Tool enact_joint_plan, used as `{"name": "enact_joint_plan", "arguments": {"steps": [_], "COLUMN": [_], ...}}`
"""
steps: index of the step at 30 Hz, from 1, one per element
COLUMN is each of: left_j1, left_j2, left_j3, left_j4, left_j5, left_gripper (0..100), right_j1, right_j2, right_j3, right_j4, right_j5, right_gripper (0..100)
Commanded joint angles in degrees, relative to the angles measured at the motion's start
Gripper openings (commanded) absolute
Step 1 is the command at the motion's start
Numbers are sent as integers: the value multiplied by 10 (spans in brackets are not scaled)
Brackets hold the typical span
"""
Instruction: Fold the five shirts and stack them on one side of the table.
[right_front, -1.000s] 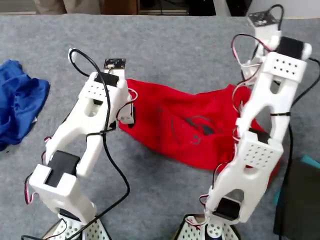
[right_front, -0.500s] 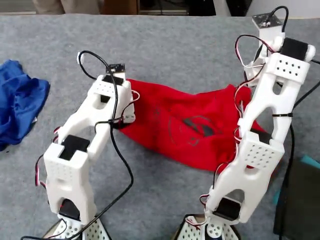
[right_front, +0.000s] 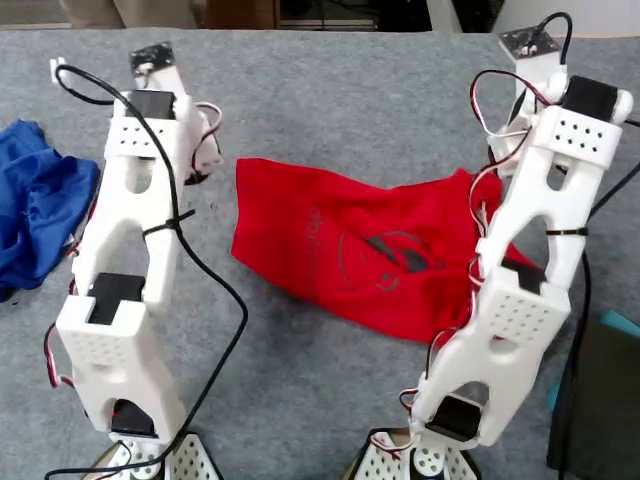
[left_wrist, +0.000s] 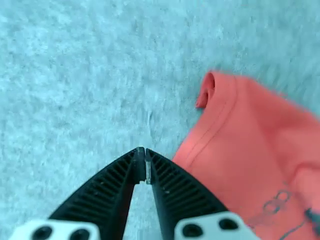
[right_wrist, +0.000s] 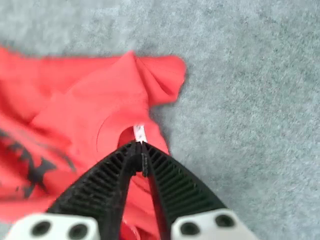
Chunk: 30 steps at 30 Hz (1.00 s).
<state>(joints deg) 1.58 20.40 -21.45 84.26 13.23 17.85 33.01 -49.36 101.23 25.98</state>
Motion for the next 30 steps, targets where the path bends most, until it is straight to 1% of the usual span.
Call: {"name": "enact_joint_plan", "arguments": {"steps": [1, 2, 4, 7, 10, 12, 15, 18, 21, 23, 25, 26, 27, 29, 30], "left_j1": [25, 33, 46, 46, 44, 47, 50, 49, 49, 50, 50, 50, 50, 49, 47], "left_j2": [-31, -32, -36, -37, -37, -37, -36, -31, -31, -31, -31, -30, -30, -30, -31], "left_j3": [33, 58, 110, 170, 219, 246, 269, 274, 274, 273, 274, 275, 276, 290, 297], "left_j4": [24, 20, 7, -22, -57, -84, -118, -147, -173, -192, -215, -223, -227, -241, -252], "left_j5": [-23, -33, -50, -54, -55, -52, -48, -18, 6, 14, 14, 15, 18, 36, 40], "left_gripper": [22, 28, 73, 136, 139, 138, 136, 136, 134, 101, 26, 13, 26, 17, 18], "right_j1": [0, 0, 0, 1, -7, -22, -62, -106, -145, -160, -166, -167, -167, -162, -160], "right_j2": [-112, -135, -183, -256, -320, -343, -352, -352, -352, -352, -352, -352, -352, -355, -355], "right_j3": [127, 175, 269, 396, 487, 538, 604, 659, 687, 690, 686, 684, 677, 666, 657], "right_j4": [12, 11, 11, 10, 2, -13, -53, -116, -158, -171, -175, -174, -171, -167, -158], "right_j5": [33, 33, 33, 36, 37, 37, 33, 32, 32, 32, 32, 32, 32, 32, 32], "right_gripper": [16, 37, 101, 187, 214, 214, 214, 214, 211, 174, 89, 40, 0, 24, 20]}}
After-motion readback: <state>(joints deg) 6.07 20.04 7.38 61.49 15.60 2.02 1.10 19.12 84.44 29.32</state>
